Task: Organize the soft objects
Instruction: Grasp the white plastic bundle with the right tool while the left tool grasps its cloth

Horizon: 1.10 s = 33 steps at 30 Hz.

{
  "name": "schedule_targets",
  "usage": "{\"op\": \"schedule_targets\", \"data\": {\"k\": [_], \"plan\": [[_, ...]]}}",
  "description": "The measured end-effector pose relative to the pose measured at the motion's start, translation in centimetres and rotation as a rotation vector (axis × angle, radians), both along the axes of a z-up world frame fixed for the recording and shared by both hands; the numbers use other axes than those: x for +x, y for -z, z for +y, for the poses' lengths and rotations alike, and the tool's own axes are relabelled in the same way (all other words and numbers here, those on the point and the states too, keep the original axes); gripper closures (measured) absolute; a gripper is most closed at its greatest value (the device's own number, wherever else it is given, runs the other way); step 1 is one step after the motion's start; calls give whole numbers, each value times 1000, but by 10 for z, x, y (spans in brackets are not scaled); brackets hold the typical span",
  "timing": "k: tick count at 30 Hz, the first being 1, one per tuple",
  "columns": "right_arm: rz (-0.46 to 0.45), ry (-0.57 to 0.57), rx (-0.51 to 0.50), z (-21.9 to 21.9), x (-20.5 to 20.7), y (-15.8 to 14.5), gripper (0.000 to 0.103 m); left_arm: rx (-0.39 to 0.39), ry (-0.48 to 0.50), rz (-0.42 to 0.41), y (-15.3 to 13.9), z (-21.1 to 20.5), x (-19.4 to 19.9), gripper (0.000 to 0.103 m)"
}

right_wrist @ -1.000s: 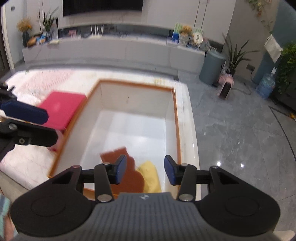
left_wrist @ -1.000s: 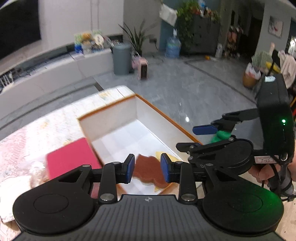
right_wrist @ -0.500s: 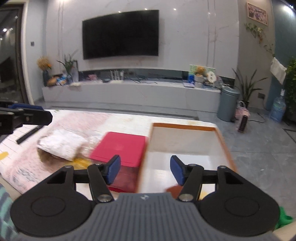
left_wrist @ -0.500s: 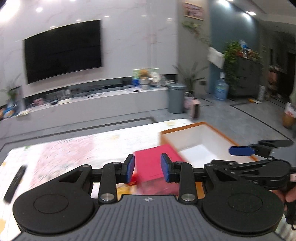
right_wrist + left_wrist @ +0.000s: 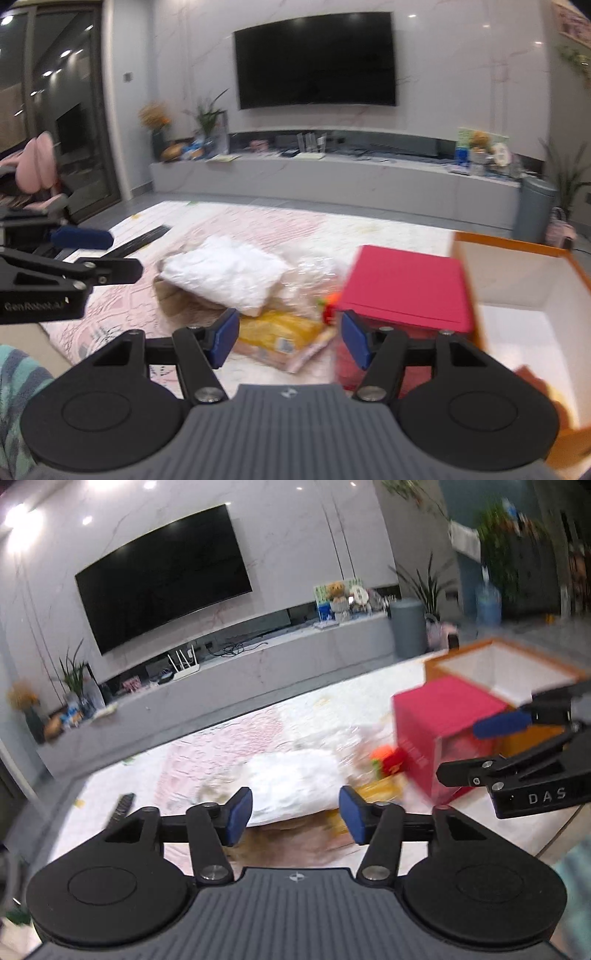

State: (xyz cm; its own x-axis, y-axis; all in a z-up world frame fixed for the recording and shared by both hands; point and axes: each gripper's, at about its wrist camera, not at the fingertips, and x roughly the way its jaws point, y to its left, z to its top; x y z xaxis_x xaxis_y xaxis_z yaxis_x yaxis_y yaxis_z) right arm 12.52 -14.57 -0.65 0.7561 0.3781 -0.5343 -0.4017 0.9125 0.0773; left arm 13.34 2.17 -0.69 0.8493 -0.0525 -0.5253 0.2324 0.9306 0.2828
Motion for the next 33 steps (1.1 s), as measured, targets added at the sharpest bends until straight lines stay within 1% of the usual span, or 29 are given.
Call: {"op": "schedule_targets", "data": {"k": [3,5,7,9,10,13,19,20,21,23,25,27,28,30,32,33], "plan": [[0,-75,-39,28,15,10,30,61,-4,32,14,12,10,34],[-11,-136,-83,47,25,19,28,89,-11,53,23,19,20,34],[-18,-187,-133,66,37,28,27,99,-14,77,33,31,24,33],[-17,-227,-171,81,53,36,19,97,-17,103,43,42,29,33],[-19,-245,-186,87,59,40,17,95,-16,109,48,48,33,33],[-22,-287,-225,105,79,50,17,101,-16,126,59,63,37,33],[-37,-348,-233,133,109,59,16,56,-24,129,67,77,44,34],[-39,-358,-228,136,115,62,13,50,-24,131,67,79,45,34],[-32,-366,-219,138,120,64,10,48,-22,131,67,81,46,34],[6,-376,-188,139,134,67,11,49,-21,126,66,83,47,34],[69,-382,-150,137,143,69,16,43,-20,125,64,82,48,34],[136,-365,-120,135,152,71,37,28,-17,128,64,83,51,34],[168,-355,-112,134,156,72,43,24,-14,129,63,83,52,34],[210,-339,-97,129,159,74,73,28,-9,124,63,81,54,34],[231,-346,-67,121,158,71,89,41,3,115,63,78,57,34],[227,-340,-64,118,155,68,93,48,11,108,62,77,58,33]]}}
